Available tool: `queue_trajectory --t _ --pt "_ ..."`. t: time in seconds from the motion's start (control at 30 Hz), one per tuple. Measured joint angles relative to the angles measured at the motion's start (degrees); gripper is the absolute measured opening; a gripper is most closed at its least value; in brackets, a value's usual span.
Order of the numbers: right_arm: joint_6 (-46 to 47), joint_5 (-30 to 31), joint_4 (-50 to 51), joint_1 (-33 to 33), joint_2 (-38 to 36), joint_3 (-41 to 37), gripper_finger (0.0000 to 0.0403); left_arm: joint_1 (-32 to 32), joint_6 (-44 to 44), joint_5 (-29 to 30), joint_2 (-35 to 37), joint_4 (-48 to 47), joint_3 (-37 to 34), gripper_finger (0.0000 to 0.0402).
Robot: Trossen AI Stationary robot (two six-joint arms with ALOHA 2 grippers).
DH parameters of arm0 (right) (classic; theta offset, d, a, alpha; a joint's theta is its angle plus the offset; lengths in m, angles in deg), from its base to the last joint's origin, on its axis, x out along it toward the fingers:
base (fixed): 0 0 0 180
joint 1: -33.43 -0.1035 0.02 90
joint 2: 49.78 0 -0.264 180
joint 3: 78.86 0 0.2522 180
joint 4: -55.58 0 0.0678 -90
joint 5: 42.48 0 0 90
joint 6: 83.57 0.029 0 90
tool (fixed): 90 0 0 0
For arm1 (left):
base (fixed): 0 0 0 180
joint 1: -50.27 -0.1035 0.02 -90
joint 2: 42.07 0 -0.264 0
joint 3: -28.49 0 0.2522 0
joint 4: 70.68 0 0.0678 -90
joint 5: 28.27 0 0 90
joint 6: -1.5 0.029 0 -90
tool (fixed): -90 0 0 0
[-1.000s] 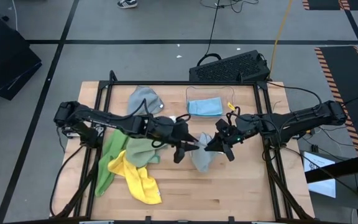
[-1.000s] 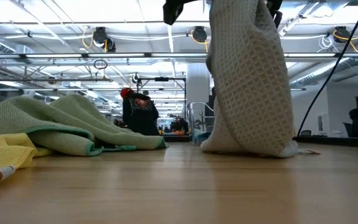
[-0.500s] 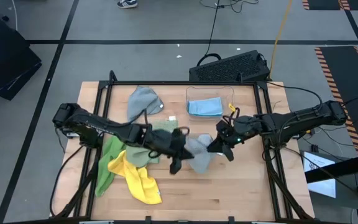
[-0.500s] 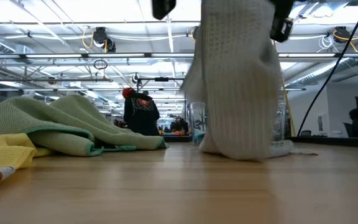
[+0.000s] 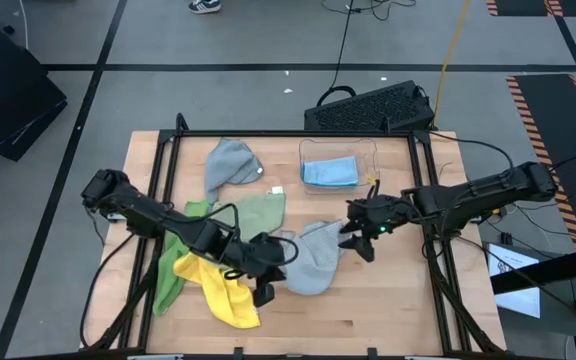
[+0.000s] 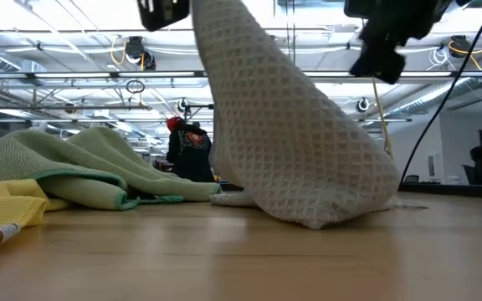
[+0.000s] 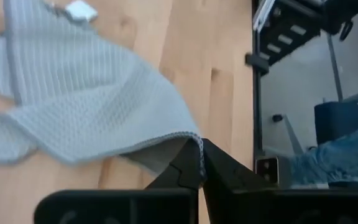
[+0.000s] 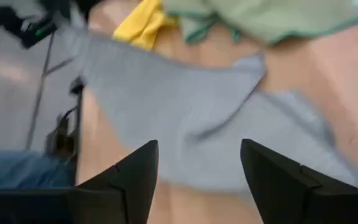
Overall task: Fold microfiber towels
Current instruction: Fold the light gray towel
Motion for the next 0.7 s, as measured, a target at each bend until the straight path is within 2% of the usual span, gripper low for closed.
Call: queue_trajectory --t 0.07,0.27,0.4,0.57,0.7 --pt "0.67 2.17 -2.98 0.41 1.24 -0.33 0.0228 0.86 -1.42 0.00 0.00 -1.60 0.00 0.0004" --pt "3.19 1.86 -12.12 2.58 8.11 0.70 0.0236 2.63 -4.90 1.47 0.00 -2.95 0.00 0.0012" --pt "0.09 -1.39 -13.71 4.23 13.21 3.75 0.0236 3.71 -7.52 1.68 0.00 -4.07 0.00 0.0004" --pt "0.12 -6.96 -13.17 7.89 19.67 9.06 0.0236 5.60 -14.99 3.74 0.00 -10.09 0.00 0.0011" --pt "-1.84 -8.32 -13.44 9.43 24.81 13.66 0.0236 7.90 -20.37 5.20 0.00 -13.49 0.00 0.0004"
